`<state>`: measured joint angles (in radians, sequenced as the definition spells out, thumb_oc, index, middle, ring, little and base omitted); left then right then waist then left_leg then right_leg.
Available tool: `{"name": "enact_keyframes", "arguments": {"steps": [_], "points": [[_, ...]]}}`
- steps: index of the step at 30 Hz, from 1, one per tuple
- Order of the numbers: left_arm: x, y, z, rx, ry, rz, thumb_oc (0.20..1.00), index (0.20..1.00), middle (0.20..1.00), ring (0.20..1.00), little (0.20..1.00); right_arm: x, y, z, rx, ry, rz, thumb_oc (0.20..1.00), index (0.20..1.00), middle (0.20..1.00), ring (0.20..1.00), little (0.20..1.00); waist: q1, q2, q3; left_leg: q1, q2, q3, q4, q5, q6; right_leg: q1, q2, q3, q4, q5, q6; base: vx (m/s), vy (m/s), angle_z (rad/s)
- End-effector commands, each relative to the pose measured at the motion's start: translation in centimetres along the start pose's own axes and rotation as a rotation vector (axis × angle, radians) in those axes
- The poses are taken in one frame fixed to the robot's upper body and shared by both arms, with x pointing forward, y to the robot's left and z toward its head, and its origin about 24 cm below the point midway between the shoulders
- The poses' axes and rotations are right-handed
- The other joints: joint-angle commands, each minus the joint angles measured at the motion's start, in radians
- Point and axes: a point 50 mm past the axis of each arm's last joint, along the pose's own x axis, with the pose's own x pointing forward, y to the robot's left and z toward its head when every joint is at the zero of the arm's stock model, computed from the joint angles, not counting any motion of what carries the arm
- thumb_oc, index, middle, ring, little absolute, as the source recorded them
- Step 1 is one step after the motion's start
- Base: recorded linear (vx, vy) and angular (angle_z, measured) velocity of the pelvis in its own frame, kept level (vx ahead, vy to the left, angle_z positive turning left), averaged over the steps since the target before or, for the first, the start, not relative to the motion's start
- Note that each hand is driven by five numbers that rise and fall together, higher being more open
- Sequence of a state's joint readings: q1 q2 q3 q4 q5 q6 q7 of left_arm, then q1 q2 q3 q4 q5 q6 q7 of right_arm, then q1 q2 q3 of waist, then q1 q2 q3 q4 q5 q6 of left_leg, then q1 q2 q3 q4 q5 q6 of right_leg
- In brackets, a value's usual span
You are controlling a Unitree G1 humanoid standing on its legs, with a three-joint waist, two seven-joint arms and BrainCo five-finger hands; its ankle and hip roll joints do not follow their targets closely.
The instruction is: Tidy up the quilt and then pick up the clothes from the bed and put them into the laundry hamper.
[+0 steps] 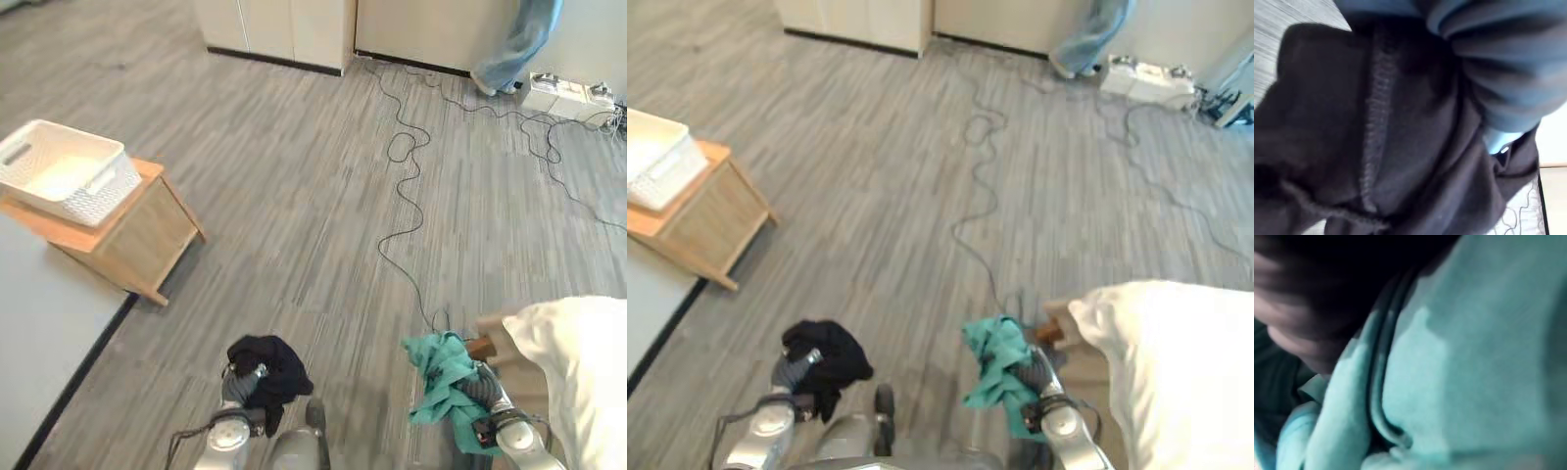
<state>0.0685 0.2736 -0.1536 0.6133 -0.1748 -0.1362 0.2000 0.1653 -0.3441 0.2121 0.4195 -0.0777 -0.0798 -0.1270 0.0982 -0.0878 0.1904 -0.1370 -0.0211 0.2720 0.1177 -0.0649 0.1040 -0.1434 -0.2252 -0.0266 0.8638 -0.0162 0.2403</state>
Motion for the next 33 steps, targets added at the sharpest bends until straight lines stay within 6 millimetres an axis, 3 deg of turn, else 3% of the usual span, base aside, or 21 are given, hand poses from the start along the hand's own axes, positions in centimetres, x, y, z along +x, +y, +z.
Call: {"name": "enact_keyframes", "arguments": {"steps": [1,3,4,6,8,10,11,12,13,15,18,19,20,21,23,24,25,27,28,31,33], "points": [[1.1,0.7,5.4,0.063,-0.234,-0.008,0.200,0.200,0.200,0.200,0.200,2.0,-3.2,5.1,0.003,-0.209,-0.115,0.200,0.200,0.200,0.200,0.200,-0.028,0.108,0.070,0.121,0.056,-0.044,-0.177,0.092,-0.057,0.060,0.089,-0.144,-0.146,0.054,-0.009,0.65,0.177,0.90],[1.4,-0.2,6.5,0.077,-0.276,-0.036,0.200,0.200,0.200,0.200,0.200,1.6,-3.4,4.7,0.021,-0.199,-0.123,0.200,0.200,0.200,0.200,0.200,-0.110,0.124,0.086,0.226,0.033,-0.147,-0.192,0.044,-0.084,-0.059,0.148,-0.114,-0.348,-0.034,-0.054,0.96,-0.058,0.91],[1.6,-0.5,7.2,0.088,-0.301,-0.041,0.200,0.200,0.200,0.200,0.200,1.3,-3.8,3.9,0.027,-0.176,-0.145,0.200,0.200,0.200,0.200,0.200,-0.147,0.104,0.081,0.273,0.011,-0.202,-0.204,0.002,-0.108,-0.093,0.150,-0.053,-0.631,-0.022,-0.059,1.13,-0.217,1.61],[1.8,-0.6,7.3,0.096,-0.302,-0.034,0.200,0.200,0.200,0.200,0.200,1.1,-3.8,3.4,0.030,-0.154,-0.146,0.200,0.200,0.200,0.200,0.200,-0.185,0.102,0.072,0.331,0.024,-0.255,-0.205,-0.062,-0.133,-0.142,0.111,-0.015,-0.834,0.061,-0.027,0.98,-0.196,3.04],[1.7,-0.7,6.0,0.107,-0.262,-0.038,0.200,0.200,0.200,0.200,0.200,0.6,-3.2,2.6,0.009,-0.127,-0.107,0.200,0.200,0.200,0.200,0.200,-0.215,0.112,0.044,0.448,0.062,-0.300,-0.205,-0.134,-0.159,-0.152,0.095,-0.005,-0.884,0.113,-0.002,1.14,-0.212,2.27],[1.3,-0.7,4.7,0.108,-0.218,-0.047,0.200,0.200,0.200,0.200,0.200,0.3,-2.8,1.8,0.001,-0.100,-0.082,0.200,0.200,0.200,0.200,0.200,-0.222,0.119,0.022,0.470,0.101,-0.319,-0.123,-0.101,-0.183,-0.139,0.113,-0.003,-0.812,0.128,-0.022,0.75,-0.259,1.05],[1.1,-0.5,4.1,0.085,-0.194,-0.042,0.200,0.200,0.200,0.200,0.200,0.3,-3.4,1.7,-0.014,-0.097,-0.075,0.200,0.200,0.200,0.200,0.200,-0.209,0.127,0.030,0.348,0.128,-0.317,0.206,0.032,-0.206,-0.082,0.127,-0.018,-0.794,0.111,-0.068,0.54,-0.443,-0.08],[0.7,-0.2,4.1,0.057,-0.200,-0.033,0.200,0.200,0.200,0.200,0.200,0.5,-4.3,2.4,-0.002,-0.133,-0.103,0.200,0.200,0.200,0.200,0.200,-0.171,0.086,0.070,0.153,0.105,-0.338,0.563,0.122,-0.188,-0.004,0.114,-0.054,-0.812,0.082,-0.127,0.52,-0.441,-0.69],[0.7,-0.1,4.1,0.057,-0.201,-0.032,0.200,0.200,0.200,0.200,0.200,0.5,-4.3,2.5,-0.001,-0.134,-0.102,0.200,0.200,0.200,0.200,0.200,-0.177,0.080,0.067,0.144,0.098,-0.343,0.563,0.128,-0.188,-0.009,0.107,-0.057,-0.814,0.085,-0.127,0.41,-0.399,-0.46],[0.7,0.0,4.5,0.038,-0.216,-0.029,0.200,0.200,0.200,0.200,0.200,1.2,-5.3,3.6,-0.016,-0.161,-0.127,0.200,0.200,0.200,0.200,0.200,-0.119,0.051,0.110,-0.012,0.027,-0.315,0.728,0.063,-0.167,0.084,0.103,-0.058,-0.851,0.046,-0.148,0.32,-0.168,-0.27],[0.5,0.2,4.1,0.037,-0.206,-0.023,0.200,0.200,0.200,0.200,0.200,1.8,-5.5,4.2,-0.036,-0.171,-0.126,0.200,0.200,0.200,0.200,0.200,-0.041,0.055,0.096,-0.130,0.010,-0.206,0.542,0.044,-0.171,0.207,0.108,-0.077,-0.908,-0.008,-0.133,0.52,-0.046,-0.73],[0.4,0.2,3.9,0.039,-0.202,-0.025,0.200,0.200,0.200,0.200,0.200,1.9,-5.6,4.3,-0.036,-0.177,-0.127,0.200,0.200,0.200,0.200,0.200,-0.023,0.056,0.083,-0.133,0.028,-0.159,0.436,0.040,-0.164,0.240,0.105,-0.085,-0.921,-0.028,-0.126,0.81,0.082,0.06],[0.3,0.1,3.5,0.057,-0.188,-0.035,0.200,0.200,0.200,0.200,0.200,1.8,-5.7,4.2,-0.034,-0.181,-0.138,0.200,0.200,0.200,0.200,0.200,-0.007,0.077,0.050,-0.148,0.098,-0.030,0.204,0.065,-0.156,0.299,0.123,-0.130,-0.932,-0.080,-0.118,0.60,0.085,0.86],[0.3,0.1,3.5,0.058,-0.186,-0.036,0.200,0.200,0.200,0.200,0.200,1.7,-5.6,4.2,-0.034,-0.179,-0.138,0.200,0.200,0.200,0.200,0.200,-0.005,0.071,0.051,-0.135,0.090,-0.024,0.188,0.070,-0.155,0.305,0.116,-0.129,-0.933,-0.082,-0.117,0.62,0.100,0.60],[0.2,-0.2,3.1,0.083,-0.166,-0.042,0.200,0.200,0.200,0.200,0.200,1.7,-5.5,3.9,-0.044,-0.174,-0.148,0.200,0.200,0.200,0.200,0.200,0.006,0.082,0.039,-0.106,0.150,0.127,0.030,0.136,-0.169,0.373,0.126,-0.192,-0.911,-0.133,-0.106,0.61,0.060,0.31],[0.0,-0.1,2.6,0.089,-0.150,-0.053,0.200,0.200,0.200,0.200,0.200,1.6,-4.5,3.5,-0.061,-0.157,-0.126,0.200,0.200,0.200,0.200,0.200,0.018,0.066,0.017,-0.042,0.110,0.119,-0.011,0.109,-0.119,0.375,0.123,-0.227,-0.776,-0.124,-0.079,0.92,0.206,1.09],[0.0,-0.1,2.3,0.093,-0.130,-0.059,0.200,0.200,0.200,0.200,0.200,1.7,-3.6,3.6,-0.057,-0.154,-0.098,0.200,0.200,0.200,0.200,0.200,0.003,0.063,0.026,0.017,0.064,0.091,-0.024,0.066,-0.071,0.292,0.085,-0.232,-0.491,-0.033,-0.023,0.86,0.245,1.35],[0.0,0.5,1.9,0.133,-0.110,-0.042,0.200,0.200,0.200,0.200,0.200,1.9,-3.4,4.0,-0.044,-0.166,-0.096,0.200,0.200,0.200,0.200,0.200,-0.023,0.089,0.042,0.103,0.058,0.054,-0.081,0.053,-0.047,0.164,0.066,-0.195,-0.259,0.065,-0.003,0.52,0.165,1.22],[0.1,0.7,2.1,0.145,-0.112,-0.036,0.200,0.200,0.200,0.200,0.200,1.9,-3.4,4.1,-0.035,-0.168,-0.103,0.200,0.200,0.200,0.200,0.200,-0.033,0.107,0.049,0.140,0.063,0.011,-0.114,0.055,-0.050,0.090,0.080,-0.177,-0.213,0.034,-0.016,0.48,0.026,1.25],[0.2,0.9,2.2,0.155,-0.119,-0.021,0.200,0.200,0.200,0.200,0.200,1.7,-3.5,3.5,-0.016,-0.149,-0.107,0.200,0.200,0.200,0.200,0.200,-0.066,0.113,0.055,0.192,0.053,-0.087,-0.157,0.062,-0.070,0.022,0.118,-0.145,-0.336,-0.004,-0.047,0.47,-0.125,1.34],[0.5,1.2,2.3,0.175,-0.124,-0.017,0.200,0.200,0.200,0.200,0.200,1.4,-4.0,2.5,0.000,-0.115,-0.129,0.200,0.200,0.200,0.200,0.200,-0.096,0.098,0.048,0.246,0.041,-0.194,-0.190,0.033,-0.111,0.000,0.116,-0.065,-0.678,-0.025,-0.057,0.52,-0.263,1.73]]}}
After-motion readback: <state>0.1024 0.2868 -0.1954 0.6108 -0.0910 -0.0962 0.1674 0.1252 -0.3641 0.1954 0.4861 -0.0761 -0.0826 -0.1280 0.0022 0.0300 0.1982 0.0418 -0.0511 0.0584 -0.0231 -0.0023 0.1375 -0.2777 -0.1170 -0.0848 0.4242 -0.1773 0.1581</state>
